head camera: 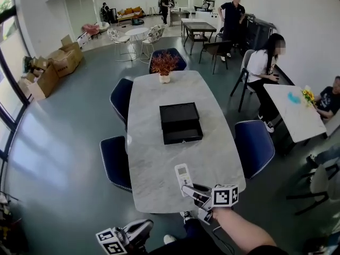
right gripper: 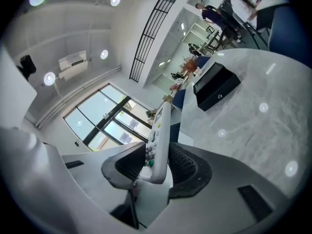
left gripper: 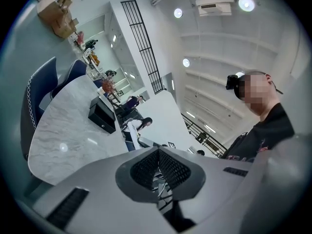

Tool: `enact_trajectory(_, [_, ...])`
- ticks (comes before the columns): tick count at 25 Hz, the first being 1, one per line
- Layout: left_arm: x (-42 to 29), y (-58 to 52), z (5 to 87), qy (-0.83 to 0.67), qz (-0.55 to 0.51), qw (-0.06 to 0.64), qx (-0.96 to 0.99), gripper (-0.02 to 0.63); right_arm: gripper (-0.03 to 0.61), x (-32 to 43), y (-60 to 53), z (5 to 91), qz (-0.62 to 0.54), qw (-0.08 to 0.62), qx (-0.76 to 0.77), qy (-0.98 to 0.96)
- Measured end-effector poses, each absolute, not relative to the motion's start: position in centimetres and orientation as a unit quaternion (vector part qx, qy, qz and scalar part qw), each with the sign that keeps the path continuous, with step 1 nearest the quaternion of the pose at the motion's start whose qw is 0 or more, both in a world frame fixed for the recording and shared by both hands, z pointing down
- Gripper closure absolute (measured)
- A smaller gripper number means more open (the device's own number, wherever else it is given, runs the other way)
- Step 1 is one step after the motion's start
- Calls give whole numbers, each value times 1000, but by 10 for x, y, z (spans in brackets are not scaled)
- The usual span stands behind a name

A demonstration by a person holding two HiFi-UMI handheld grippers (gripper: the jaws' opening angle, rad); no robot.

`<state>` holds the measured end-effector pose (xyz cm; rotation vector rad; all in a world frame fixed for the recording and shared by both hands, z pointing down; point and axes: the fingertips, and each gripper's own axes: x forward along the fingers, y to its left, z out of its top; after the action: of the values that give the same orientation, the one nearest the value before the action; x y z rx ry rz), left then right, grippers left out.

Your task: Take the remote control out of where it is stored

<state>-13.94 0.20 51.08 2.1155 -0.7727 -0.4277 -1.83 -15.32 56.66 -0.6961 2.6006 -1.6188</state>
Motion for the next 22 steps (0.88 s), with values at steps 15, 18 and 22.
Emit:
enact_trajectory(15, [-123,77,496,-265,-149,405,862,606,437,0,-46,518,-524,110,-231,812])
enact_trajectory(18, [-116,86,497,-257,-149,407,864,606,437,6,-24,510,-513,115,-231,819])
enact_trajectory(22, [-105,100,501,-247,-147,409,866,606,437,10,13,509,-507,105,-229,825])
